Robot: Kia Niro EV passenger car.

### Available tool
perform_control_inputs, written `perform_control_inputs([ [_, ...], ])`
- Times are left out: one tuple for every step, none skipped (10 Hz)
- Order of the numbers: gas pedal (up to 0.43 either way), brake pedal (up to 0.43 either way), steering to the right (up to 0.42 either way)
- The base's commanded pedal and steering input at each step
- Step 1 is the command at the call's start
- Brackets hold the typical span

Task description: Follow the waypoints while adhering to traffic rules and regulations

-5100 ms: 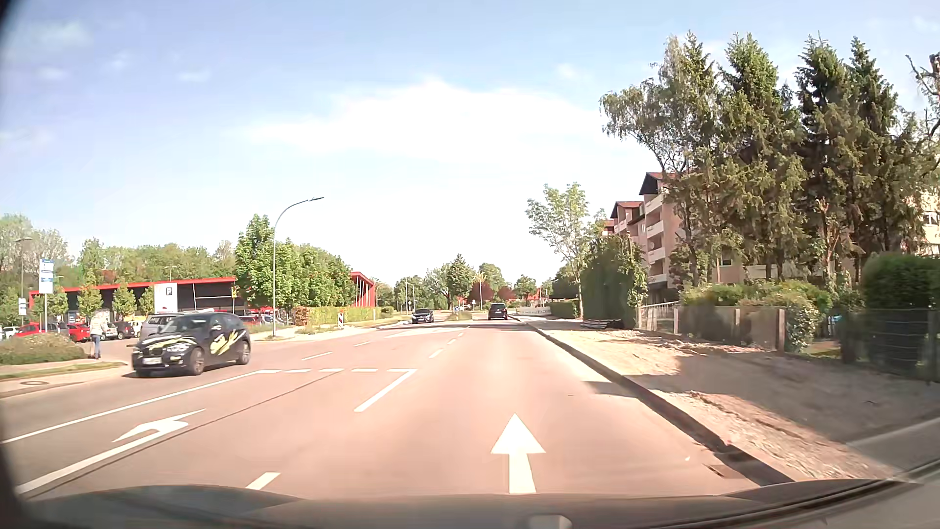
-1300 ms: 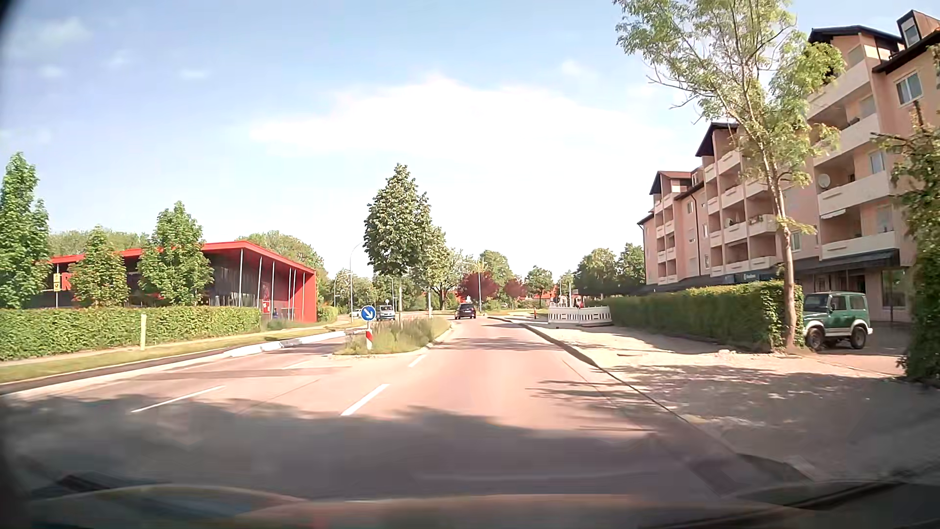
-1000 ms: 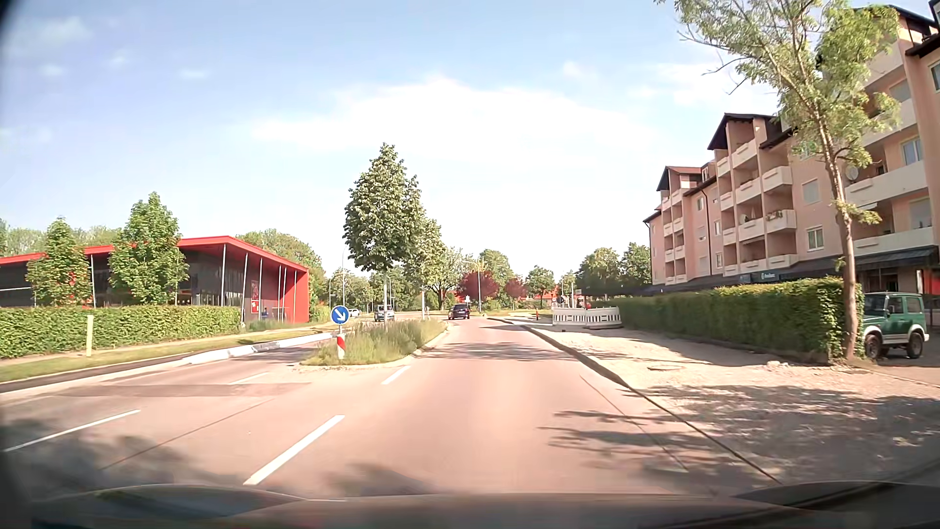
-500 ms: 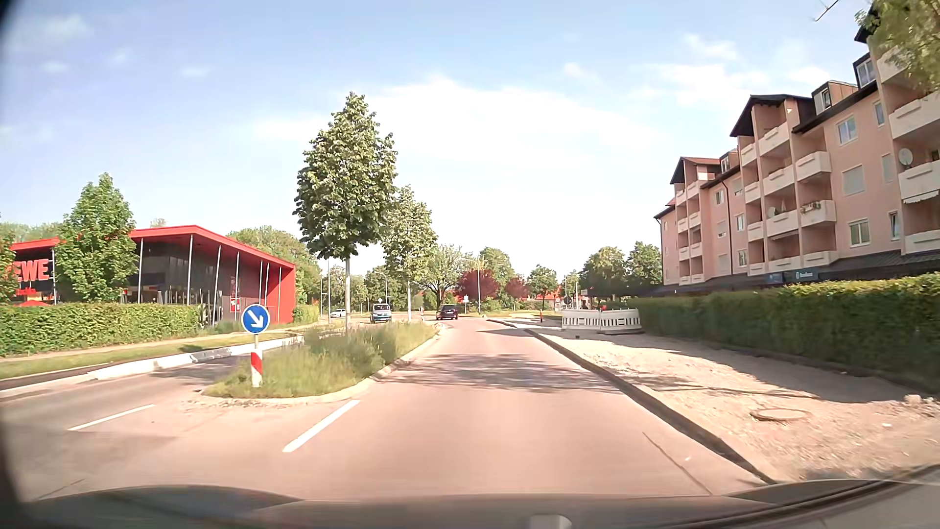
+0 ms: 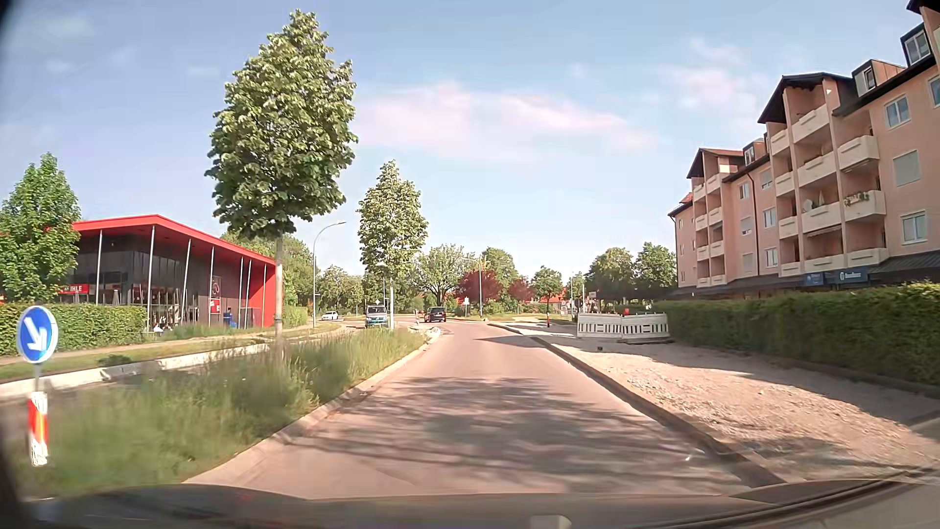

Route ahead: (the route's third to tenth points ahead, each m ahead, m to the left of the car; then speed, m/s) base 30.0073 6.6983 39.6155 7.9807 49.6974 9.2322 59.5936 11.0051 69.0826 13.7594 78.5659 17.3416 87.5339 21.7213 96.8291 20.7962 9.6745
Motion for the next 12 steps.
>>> perform_control_inputs([
  [0.039, 0.0, -0.006],
  [0.039, 0.0, -0.007],
  [0.039, 0.0, -0.007],
  [0.039, 0.0, -0.007],
  [0.039, 0.0, -0.009],
  [0.039, 0.0, -0.012],
  [0.047, 0.0, -0.014],
  [0.047, 0.0, -0.014],
  [0.067, 0.0, -0.014],
  [0.087, 0.0, -0.014],
  [0.087, 0.0, -0.014],
  [0.087, 0.0, -0.014],
])
